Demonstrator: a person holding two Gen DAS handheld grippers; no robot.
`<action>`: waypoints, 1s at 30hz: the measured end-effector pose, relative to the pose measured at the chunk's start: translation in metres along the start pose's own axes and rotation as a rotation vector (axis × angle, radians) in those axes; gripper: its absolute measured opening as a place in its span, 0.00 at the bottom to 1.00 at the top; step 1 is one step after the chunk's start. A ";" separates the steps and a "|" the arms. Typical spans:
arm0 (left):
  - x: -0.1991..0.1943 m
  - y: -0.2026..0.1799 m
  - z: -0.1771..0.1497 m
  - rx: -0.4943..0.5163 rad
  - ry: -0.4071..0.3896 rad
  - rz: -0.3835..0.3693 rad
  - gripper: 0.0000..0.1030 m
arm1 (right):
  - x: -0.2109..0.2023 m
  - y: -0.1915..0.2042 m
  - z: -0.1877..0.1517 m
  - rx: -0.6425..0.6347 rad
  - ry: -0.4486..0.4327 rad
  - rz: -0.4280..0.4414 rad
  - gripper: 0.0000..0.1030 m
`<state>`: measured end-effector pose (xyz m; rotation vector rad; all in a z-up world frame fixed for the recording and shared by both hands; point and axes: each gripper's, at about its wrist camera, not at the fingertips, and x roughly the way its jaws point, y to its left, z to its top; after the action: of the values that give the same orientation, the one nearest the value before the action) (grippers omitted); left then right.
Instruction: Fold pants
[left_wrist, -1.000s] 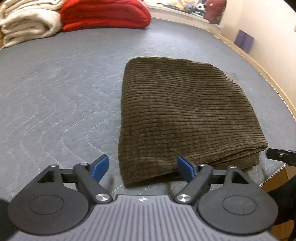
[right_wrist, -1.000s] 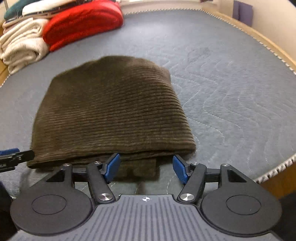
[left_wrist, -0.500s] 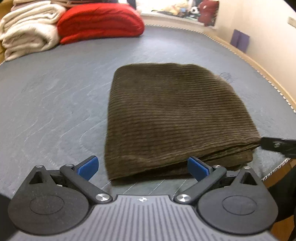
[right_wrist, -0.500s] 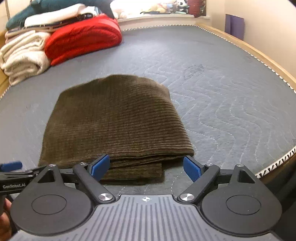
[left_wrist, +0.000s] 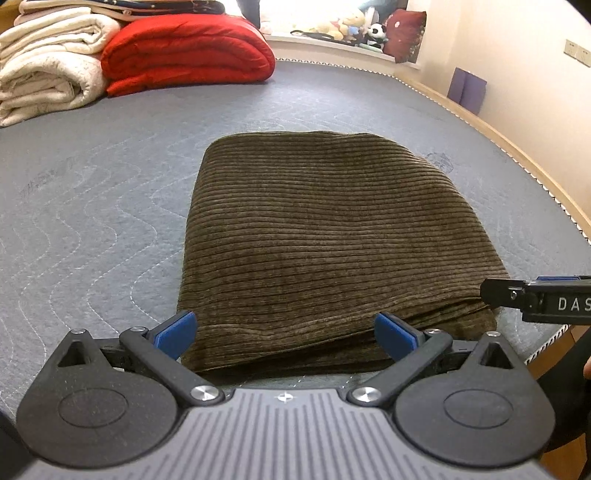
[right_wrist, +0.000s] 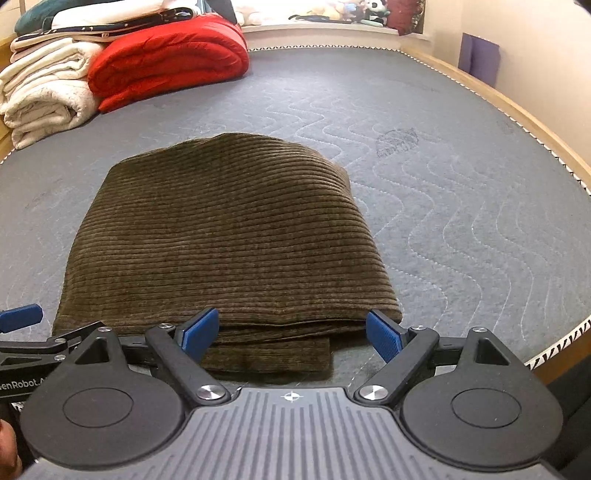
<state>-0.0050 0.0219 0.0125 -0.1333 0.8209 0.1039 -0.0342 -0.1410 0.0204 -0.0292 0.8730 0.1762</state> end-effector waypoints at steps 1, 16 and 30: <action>0.000 0.001 0.000 0.000 -0.001 -0.001 1.00 | 0.001 0.001 0.000 -0.004 0.001 0.000 0.85; -0.003 -0.003 0.000 0.016 -0.012 -0.005 1.00 | 0.002 0.005 -0.003 -0.032 0.004 -0.028 0.85; -0.006 -0.004 -0.001 0.031 -0.025 -0.007 1.00 | 0.000 0.007 -0.004 -0.028 0.000 -0.038 0.85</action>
<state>-0.0092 0.0175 0.0167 -0.1055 0.7963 0.0863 -0.0380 -0.1344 0.0182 -0.0722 0.8692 0.1526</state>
